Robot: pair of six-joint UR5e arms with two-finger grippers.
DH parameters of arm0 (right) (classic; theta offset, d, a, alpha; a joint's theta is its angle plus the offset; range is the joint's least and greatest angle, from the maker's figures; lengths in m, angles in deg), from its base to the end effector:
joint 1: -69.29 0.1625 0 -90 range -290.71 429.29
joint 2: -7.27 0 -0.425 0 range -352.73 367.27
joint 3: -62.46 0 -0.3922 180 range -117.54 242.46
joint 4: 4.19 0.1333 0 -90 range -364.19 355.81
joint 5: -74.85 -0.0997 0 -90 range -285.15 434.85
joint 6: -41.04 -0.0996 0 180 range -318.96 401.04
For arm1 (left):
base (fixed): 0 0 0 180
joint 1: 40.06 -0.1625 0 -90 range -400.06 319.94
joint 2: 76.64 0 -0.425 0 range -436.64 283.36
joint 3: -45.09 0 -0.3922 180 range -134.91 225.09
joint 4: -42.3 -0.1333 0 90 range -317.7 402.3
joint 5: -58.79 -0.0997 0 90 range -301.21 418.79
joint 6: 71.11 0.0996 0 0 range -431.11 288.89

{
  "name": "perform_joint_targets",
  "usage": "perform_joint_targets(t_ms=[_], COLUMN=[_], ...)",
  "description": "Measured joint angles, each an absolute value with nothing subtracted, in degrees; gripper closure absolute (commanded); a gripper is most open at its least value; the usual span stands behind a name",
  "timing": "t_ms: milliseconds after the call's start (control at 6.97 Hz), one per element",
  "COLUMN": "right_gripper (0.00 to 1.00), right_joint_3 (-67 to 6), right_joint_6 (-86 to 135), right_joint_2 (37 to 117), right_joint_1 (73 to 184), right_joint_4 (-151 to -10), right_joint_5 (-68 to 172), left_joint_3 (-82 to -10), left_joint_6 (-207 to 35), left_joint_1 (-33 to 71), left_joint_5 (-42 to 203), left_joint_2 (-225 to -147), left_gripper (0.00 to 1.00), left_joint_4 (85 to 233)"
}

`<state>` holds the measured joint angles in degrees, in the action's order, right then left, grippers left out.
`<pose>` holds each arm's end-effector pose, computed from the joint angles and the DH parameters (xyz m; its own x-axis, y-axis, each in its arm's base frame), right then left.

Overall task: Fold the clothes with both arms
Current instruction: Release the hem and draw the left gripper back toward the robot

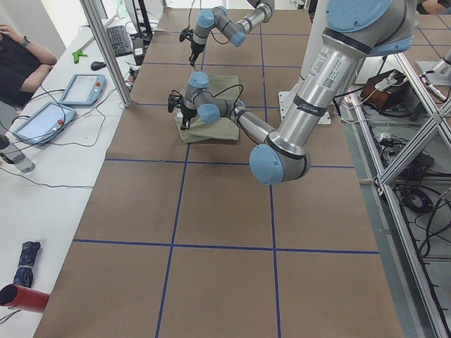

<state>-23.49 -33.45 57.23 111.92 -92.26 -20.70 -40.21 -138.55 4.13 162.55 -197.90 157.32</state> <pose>-0.4536 -0.5856 0.2743 0.7278 0.3082 0.6126 -0.4522 0.8873 0.0908 0.4320 -0.5729 0.3324 0.6200 -0.0830 -0.7802 0.3309 0.9293 0.1641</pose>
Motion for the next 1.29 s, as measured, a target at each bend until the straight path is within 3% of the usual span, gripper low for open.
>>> perform_joint_targets(t_ms=[430,574,717,1004,1291], right_gripper=[1.0,0.02,0.0,0.0,0.0], right_joint_3=[-19.86,-19.49,-19.35,-19.7,-21.54], right_joint_6=[-31.46,-31.14,-30.98,-29.22,-25.98], right_joint_2=[57.16,57.24,57.37,57.44,58.08], right_joint_1=[112.51,112.57,112.56,112.55,112.73], right_joint_4=[-89.89,-89.82,-89.76,-88.42,-87.62], right_joint_5=[-20.69,-20.67,-20.57,-20.76,-21.67], left_joint_3=[-39.42,-39.39,-39.38,-41.5,-48.77], left_joint_6=[-138.58,-138.52,-138.32,-133.6,-130.64], left_joint_1=[2.64,2.53,2.47,2.62,2.42], left_joint_5=[161.99,161.98,161.95,162.42,162.84], left_joint_2=[-198.05,-198.01,-197.92,-197.28,-192.89], left_gripper=[1.0,0.28,0.0,0.0,0.0], left_joint_4=[157.77,157.78,157.81,157.59,157.76])
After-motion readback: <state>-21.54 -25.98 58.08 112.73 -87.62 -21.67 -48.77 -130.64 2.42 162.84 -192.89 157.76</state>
